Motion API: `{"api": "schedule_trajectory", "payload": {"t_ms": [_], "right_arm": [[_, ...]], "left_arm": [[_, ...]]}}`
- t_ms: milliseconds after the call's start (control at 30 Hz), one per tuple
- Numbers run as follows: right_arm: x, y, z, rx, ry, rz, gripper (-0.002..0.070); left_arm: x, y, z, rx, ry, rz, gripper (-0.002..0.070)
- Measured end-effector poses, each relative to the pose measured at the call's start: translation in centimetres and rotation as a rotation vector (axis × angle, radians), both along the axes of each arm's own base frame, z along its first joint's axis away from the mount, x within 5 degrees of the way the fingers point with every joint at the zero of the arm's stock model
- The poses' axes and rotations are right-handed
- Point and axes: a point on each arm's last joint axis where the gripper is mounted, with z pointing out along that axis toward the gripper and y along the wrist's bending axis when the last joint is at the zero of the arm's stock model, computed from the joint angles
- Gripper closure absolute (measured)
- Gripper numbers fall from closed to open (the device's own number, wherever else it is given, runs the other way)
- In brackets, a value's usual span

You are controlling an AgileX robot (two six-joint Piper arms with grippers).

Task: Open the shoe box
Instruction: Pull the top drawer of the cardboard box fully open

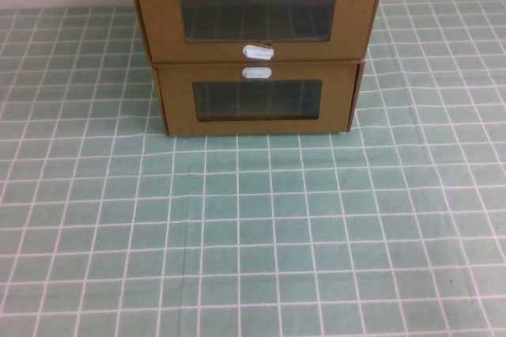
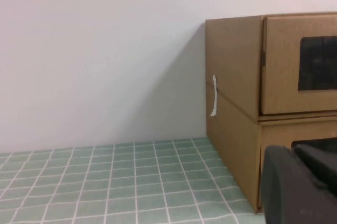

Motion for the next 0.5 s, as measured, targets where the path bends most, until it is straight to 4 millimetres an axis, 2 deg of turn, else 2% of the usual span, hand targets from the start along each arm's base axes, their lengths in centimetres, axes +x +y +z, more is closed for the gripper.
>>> {"api": "schedule_trajectory", "payload": {"t_ms": [100, 200, 367, 500], "right_arm": [[-0.1, 0.0, 0.3, 0.002, -0.031, -0.004, 0.0690], [-0.5, -0.2, 1.0, 0.021, -0.128, -0.009, 0.0690], [-1.9, -0.4, 2.8, 0.125, -0.373, 0.024, 0.0689], [-2.7, -0.5, 4.7, 0.224, -0.451, 0.095, 0.0689]], "left_arm": [[0.0, 0.0, 0.1, -0.003, -0.009, 0.002, 0.0680], [-0.2, 0.2, 0.9, -0.053, -0.098, 0.014, 0.0680], [-1.6, 1.1, 3.9, -0.262, -0.453, 0.025, 0.0680], [-3.1, 1.7, 6.3, -0.326, -0.671, 0.032, 0.0680]]}}
